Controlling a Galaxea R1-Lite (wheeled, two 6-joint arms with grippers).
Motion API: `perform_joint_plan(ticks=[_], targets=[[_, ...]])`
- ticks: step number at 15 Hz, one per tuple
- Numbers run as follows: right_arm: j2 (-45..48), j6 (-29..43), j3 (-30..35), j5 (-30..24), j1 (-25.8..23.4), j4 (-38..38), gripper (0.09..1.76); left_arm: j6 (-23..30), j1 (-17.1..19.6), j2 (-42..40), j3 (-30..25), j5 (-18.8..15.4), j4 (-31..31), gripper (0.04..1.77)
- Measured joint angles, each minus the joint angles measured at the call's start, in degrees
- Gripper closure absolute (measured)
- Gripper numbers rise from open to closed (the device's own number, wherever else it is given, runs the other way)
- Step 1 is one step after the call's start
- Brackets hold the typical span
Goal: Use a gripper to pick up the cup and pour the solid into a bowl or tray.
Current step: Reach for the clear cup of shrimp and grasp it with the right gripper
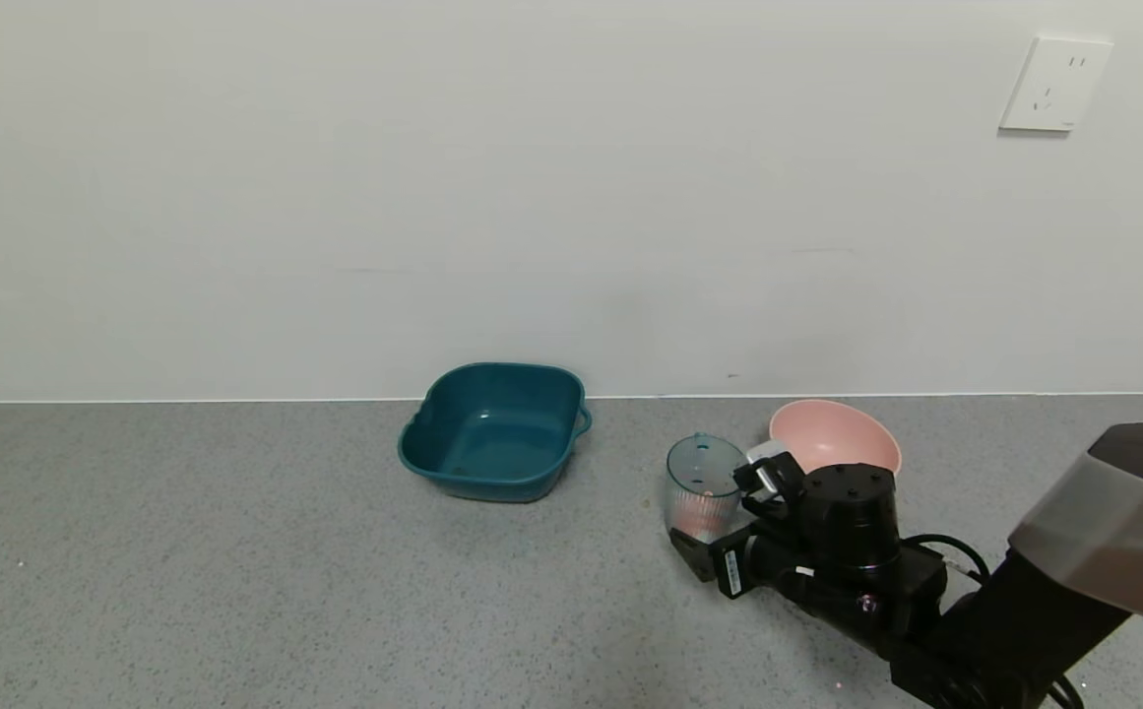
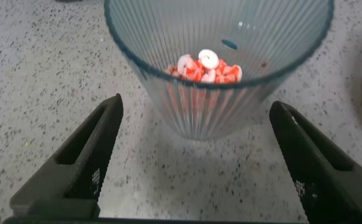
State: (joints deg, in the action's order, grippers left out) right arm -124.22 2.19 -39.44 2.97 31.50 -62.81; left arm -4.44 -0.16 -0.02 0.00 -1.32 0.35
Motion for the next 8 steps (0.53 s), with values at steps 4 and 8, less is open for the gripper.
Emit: perform_joint_plan(ticks=[4,8], targets=[[-2.62,-0.02,-2.99,0.0,-0.13,-0.3,0.14,-0.02,0.0,0.0,0.0,0.0,0.0,0.09],[-4.85,-0.07,-5.96,0.0,-0.39,-0.32,0.14,-0.02,0.0,0.0,0.0,0.0,0.0,0.09]])
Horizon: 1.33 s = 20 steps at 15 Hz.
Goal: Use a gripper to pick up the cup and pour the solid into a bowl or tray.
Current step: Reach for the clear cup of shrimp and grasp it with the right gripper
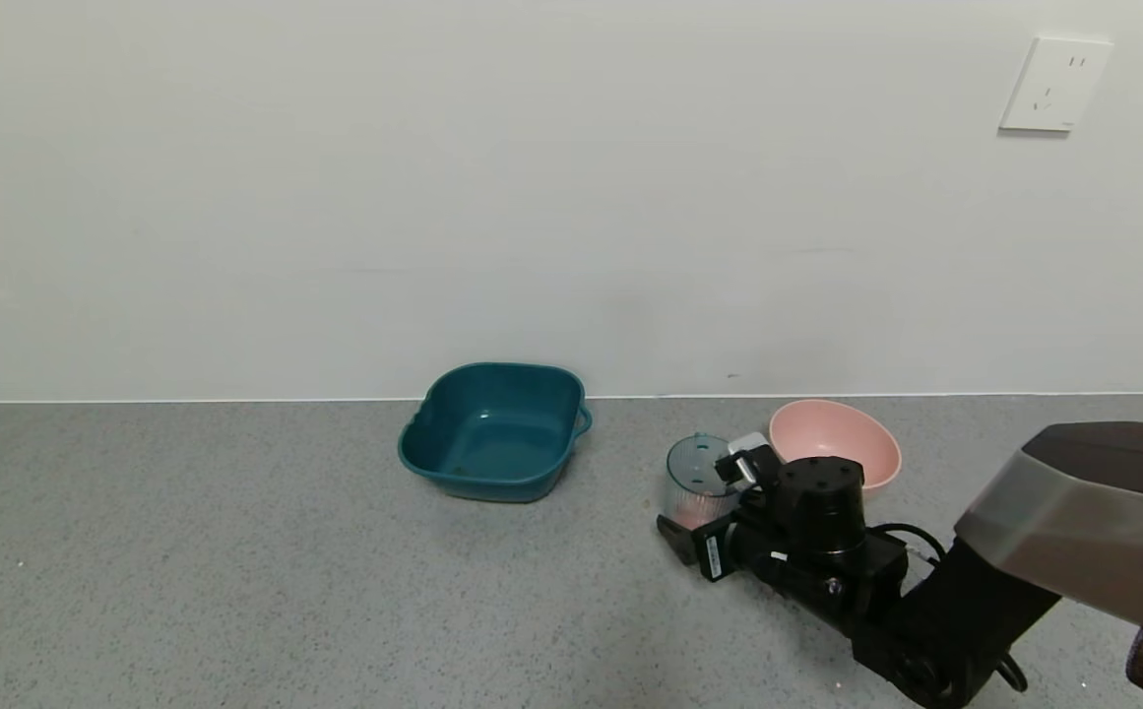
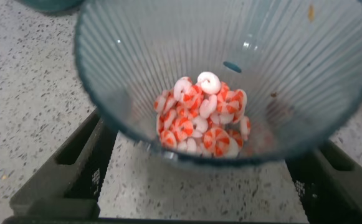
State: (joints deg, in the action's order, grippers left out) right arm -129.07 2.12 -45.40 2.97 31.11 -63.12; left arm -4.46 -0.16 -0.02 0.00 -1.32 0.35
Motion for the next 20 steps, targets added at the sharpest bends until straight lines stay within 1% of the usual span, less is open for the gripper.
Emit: perform_joint_plan(ticks=[8,15,16,17,18,20], targets=[[-2.51,-0.01,-3.57,0.0,-1.12,-0.27,0.14,0.0,0.0,0.0,0.0,0.0,0.0,0.09],[-2.65,-0.04,-4.13,0.02,-1.16,-0.33,0.14,0.0,-0.02,0.0,0.0,0.0,0.0,0.09],[-2.65,-0.04,-4.18,0.0,-1.13,-0.49,0.32,0.0,0.0,0.0,0.0,0.0,0.0,0.09],[-2.65,-0.09,-4.21,0.05,-1.16,-0.63,0.45,0.0,0.0,0.0,0.0,0.0,0.0,0.09],[-2.66,-0.09,-4.18,0.02,-1.16,-0.71,0.48,0.0,0.0,0.0,0.0,0.0,-0.02,0.09],[-2.79,-0.2,-4.07,0.07,-1.16,-0.84,0.5,0.02,0.0,0.0,0.0,0.0,0.0,0.09]])
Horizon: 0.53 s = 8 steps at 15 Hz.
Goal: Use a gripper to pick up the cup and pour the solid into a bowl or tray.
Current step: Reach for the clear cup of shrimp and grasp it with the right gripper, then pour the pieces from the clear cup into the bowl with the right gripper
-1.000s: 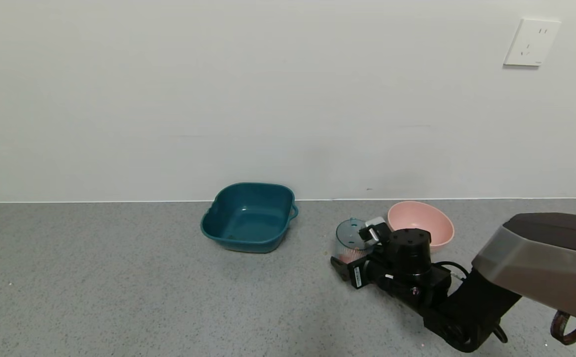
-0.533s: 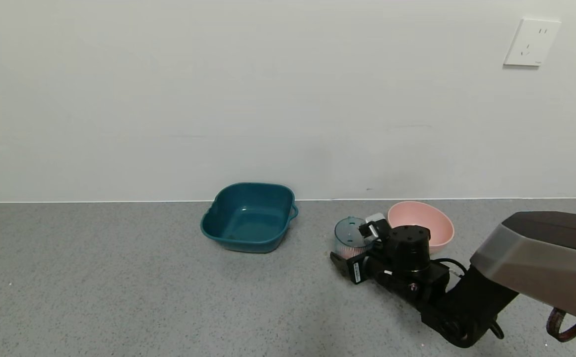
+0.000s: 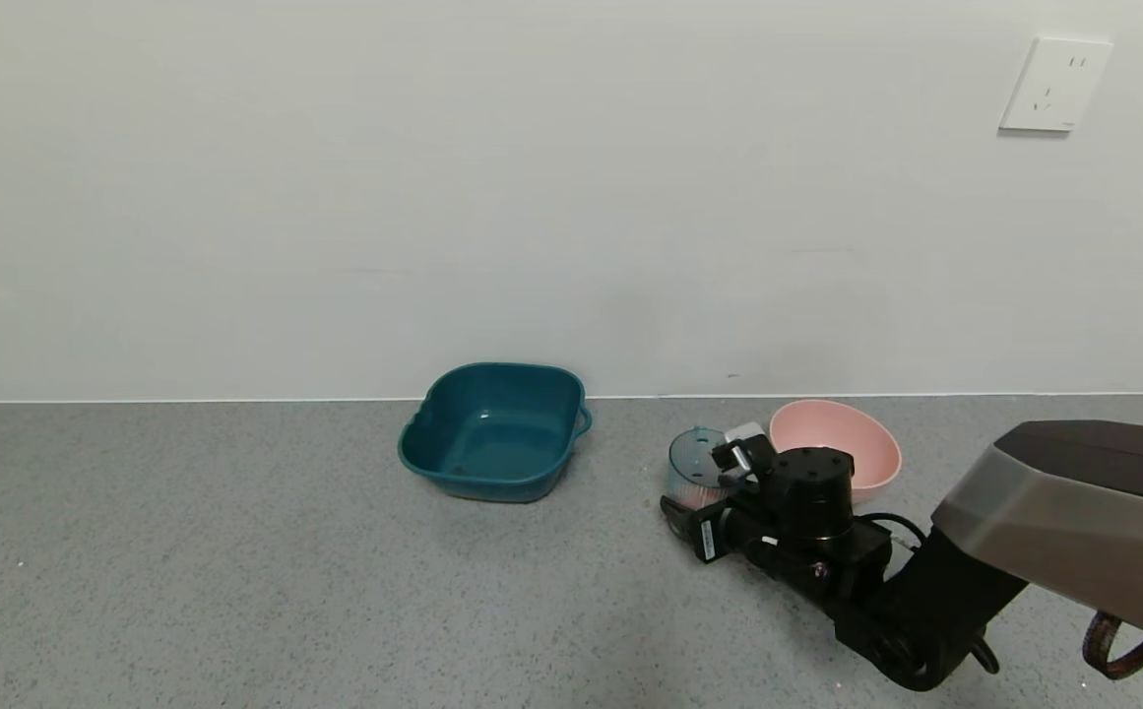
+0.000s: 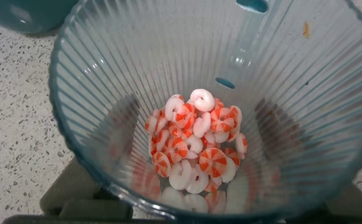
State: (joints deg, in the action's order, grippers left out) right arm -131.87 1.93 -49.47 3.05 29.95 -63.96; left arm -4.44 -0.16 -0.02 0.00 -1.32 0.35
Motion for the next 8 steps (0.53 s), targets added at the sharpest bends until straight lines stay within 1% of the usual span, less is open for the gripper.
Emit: perform_joint_plan(ticks=[5,7,8], targets=[[1.11,-0.24,0.02,0.0,0.2,1.26,0.5,0.0,0.0,0.0,0.0,0.0,0.0,0.09],[2.46,-0.28,-0.52,-0.02,0.22,4.16,0.5,0.0,0.0,0.0,0.0,0.0,0.0,0.09],[3.45,-0.28,-1.29,0.0,0.2,6.83,0.5,-0.02,0.0,0.0,0.0,0.0,-0.02,0.09]])
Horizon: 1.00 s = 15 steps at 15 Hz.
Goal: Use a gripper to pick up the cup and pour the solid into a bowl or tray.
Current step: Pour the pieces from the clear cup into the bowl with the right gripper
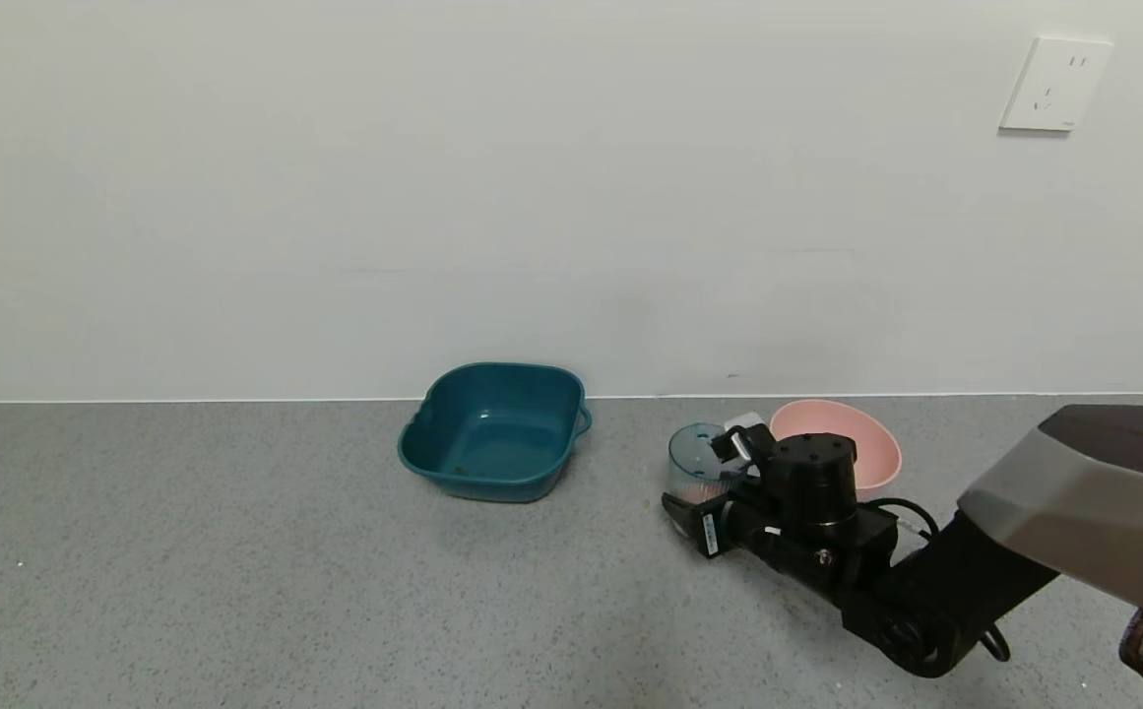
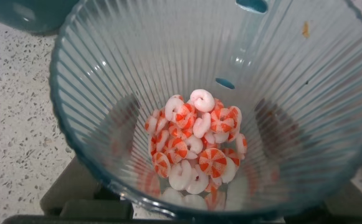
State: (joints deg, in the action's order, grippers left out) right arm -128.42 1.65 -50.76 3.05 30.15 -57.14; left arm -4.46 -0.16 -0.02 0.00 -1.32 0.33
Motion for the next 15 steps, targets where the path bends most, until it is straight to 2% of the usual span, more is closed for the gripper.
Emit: perform_joint_plan(ticks=[4,8,15], targets=[[5.01,-0.2,-5.24,0.06,0.22,11.69,0.5,0.0,0.0,0.0,0.0,0.0,0.02,0.09],[8.59,-6.11,-12.25,2.77,0.33,19.91,0.5,0.0,-0.02,0.0,0.0,0.0,0.02,0.09],[9.14,-13.21,-29.5,6.29,0.74,36.77,0.5,0.02,0.02,0.0,0.0,0.0,0.0,0.09]])
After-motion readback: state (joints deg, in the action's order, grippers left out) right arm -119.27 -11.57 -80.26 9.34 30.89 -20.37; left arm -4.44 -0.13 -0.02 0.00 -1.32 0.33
